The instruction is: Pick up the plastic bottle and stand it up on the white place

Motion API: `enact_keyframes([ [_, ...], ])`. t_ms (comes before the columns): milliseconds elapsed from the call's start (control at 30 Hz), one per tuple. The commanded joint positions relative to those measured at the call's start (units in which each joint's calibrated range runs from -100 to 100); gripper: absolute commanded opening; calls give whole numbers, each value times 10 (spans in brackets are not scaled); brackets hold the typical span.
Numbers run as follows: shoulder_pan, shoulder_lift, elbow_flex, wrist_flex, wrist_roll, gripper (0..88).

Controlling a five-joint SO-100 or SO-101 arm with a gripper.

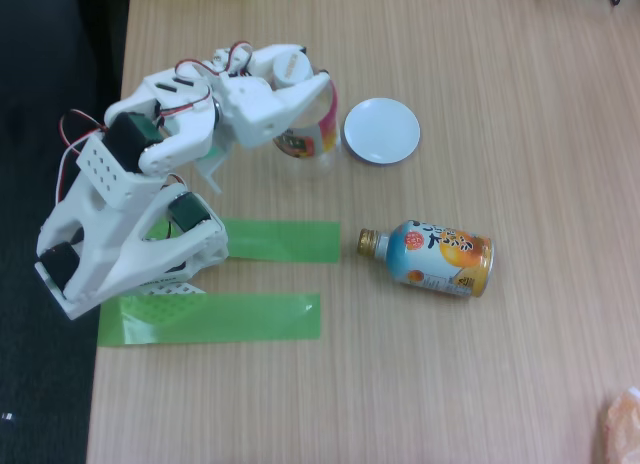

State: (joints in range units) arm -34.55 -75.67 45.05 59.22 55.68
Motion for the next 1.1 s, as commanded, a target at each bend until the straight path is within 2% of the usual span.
enact_keyframes([
  [0, -3, 5, -22, -50, 2, 121],
  [333, -6, 69, -17, -95, 3, 120],
  [533, -6, 104, -18, -160, 3, 119],
  [1067, -6, 219, -105, -166, 3, 119],
])
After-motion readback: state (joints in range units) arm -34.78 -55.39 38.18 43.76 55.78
